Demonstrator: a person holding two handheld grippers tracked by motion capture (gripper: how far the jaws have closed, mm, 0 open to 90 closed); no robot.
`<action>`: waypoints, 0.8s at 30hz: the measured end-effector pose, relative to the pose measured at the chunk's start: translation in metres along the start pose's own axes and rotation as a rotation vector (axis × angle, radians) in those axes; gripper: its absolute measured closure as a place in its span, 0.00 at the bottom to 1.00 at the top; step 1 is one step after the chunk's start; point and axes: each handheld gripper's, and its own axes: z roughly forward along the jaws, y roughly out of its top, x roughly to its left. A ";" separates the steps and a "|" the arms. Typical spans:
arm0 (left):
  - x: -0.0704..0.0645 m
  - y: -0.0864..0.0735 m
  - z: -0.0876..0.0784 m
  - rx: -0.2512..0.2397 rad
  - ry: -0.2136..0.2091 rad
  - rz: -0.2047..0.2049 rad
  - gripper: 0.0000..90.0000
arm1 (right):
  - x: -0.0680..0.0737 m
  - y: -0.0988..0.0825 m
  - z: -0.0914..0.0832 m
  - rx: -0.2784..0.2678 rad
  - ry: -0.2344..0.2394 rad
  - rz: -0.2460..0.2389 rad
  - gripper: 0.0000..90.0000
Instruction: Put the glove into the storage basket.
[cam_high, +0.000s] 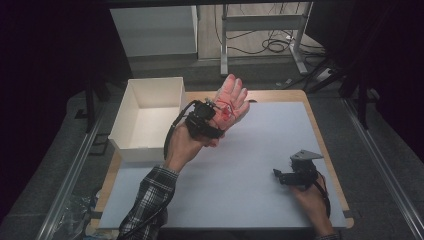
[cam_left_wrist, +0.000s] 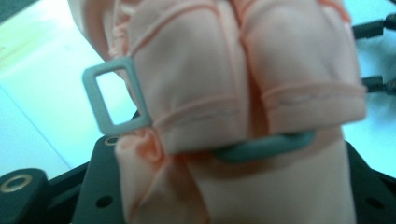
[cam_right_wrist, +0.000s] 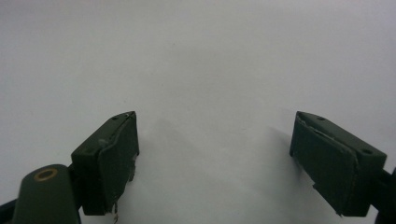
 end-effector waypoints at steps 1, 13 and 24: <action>0.002 0.002 -0.003 -0.005 0.006 -0.003 0.53 | 0.000 0.000 0.000 0.000 0.000 0.000 0.18; 0.034 0.013 -0.032 -0.039 0.064 -0.072 0.53 | 0.000 0.000 0.000 0.000 0.000 0.001 0.18; 0.066 0.006 -0.052 -0.051 0.136 -0.143 0.53 | 0.000 0.000 0.000 0.000 0.000 0.000 0.18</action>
